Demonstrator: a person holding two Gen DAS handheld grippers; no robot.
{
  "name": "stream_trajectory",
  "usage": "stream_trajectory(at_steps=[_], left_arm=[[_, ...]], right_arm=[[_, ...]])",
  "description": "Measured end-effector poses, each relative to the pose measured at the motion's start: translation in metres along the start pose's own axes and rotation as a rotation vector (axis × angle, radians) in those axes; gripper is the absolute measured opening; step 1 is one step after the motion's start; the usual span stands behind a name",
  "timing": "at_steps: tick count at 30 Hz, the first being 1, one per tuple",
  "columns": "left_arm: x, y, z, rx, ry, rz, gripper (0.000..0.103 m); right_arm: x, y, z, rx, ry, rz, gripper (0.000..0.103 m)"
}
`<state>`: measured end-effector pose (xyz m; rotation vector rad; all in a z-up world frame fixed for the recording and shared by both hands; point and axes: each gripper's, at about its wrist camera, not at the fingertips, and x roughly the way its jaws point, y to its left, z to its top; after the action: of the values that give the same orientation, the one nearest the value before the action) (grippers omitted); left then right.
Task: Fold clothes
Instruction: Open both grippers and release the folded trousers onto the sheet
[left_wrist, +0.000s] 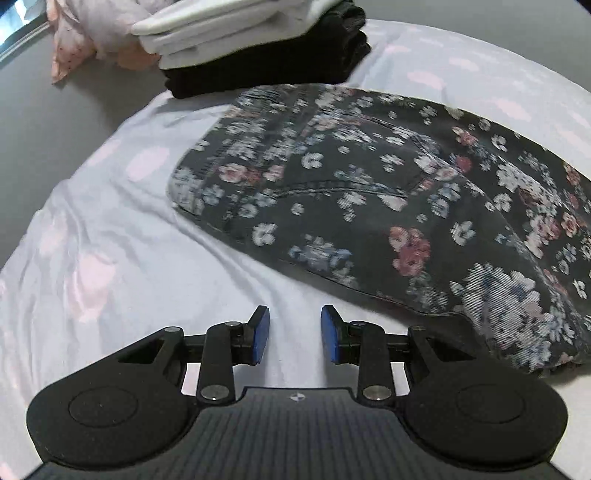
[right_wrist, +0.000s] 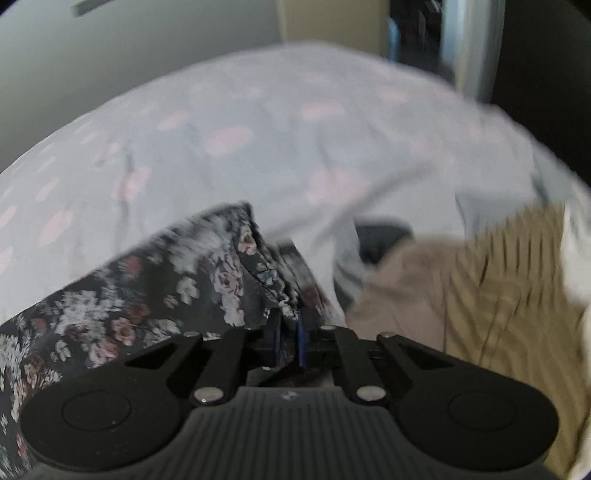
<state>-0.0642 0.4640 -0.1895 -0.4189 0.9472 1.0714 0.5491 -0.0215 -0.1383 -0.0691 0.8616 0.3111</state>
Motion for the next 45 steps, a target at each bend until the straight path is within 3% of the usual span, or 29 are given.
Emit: stream_trajectory(at_steps=[3,6,9,11,14,19,21,28,35,38,40,45], left_arm=[[-0.006,0.007,-0.003,-0.022,-0.002,-0.022,0.036],[-0.010,0.010,-0.010,-0.055,0.023,-0.096,0.036],[-0.013,0.007,-0.013,-0.039,0.019,-0.135,0.036],[-0.015,0.004,-0.015,-0.028,0.017,-0.161,0.036],[-0.015,0.006,-0.015,-0.044,0.020,-0.207,0.037],[-0.001,0.028,-0.006,-0.184,0.026,-0.251,0.044],[0.004,0.037,0.001,-0.251,0.015,-0.256,0.047],[0.029,0.057,0.023,-0.449,-0.002,-0.285,0.051],[0.041,0.060,0.025,-0.456,-0.041,-0.341,0.055],[0.049,0.065,0.029,-0.506,-0.041,-0.385,0.058],[0.055,0.068,0.031,-0.549,-0.036,-0.406,0.058],[0.065,0.070,0.038,-0.627,-0.029,-0.432,0.059]], right_arm=[[-0.011,0.001,0.011,-0.008,-0.046,-0.072,0.009],[-0.011,-0.002,0.019,0.003,-0.056,-0.173,0.009],[0.010,-0.001,0.012,0.016,0.032,-0.201,0.010],[0.016,0.003,0.005,-0.007,0.038,-0.226,0.013],[0.013,-0.001,0.001,0.032,0.014,-0.230,0.019],[-0.018,-0.002,-0.005,0.067,-0.062,-0.226,0.025],[-0.029,0.011,-0.018,0.098,-0.044,-0.156,0.031],[-0.054,0.070,-0.072,0.273,0.062,0.103,0.033],[-0.053,0.141,-0.146,0.480,0.165,0.304,0.045],[-0.056,0.162,-0.168,0.445,0.132,0.294,0.046],[-0.057,0.170,-0.164,0.390,0.112,0.296,0.055],[-0.050,0.170,-0.167,0.408,0.098,0.302,0.056]])
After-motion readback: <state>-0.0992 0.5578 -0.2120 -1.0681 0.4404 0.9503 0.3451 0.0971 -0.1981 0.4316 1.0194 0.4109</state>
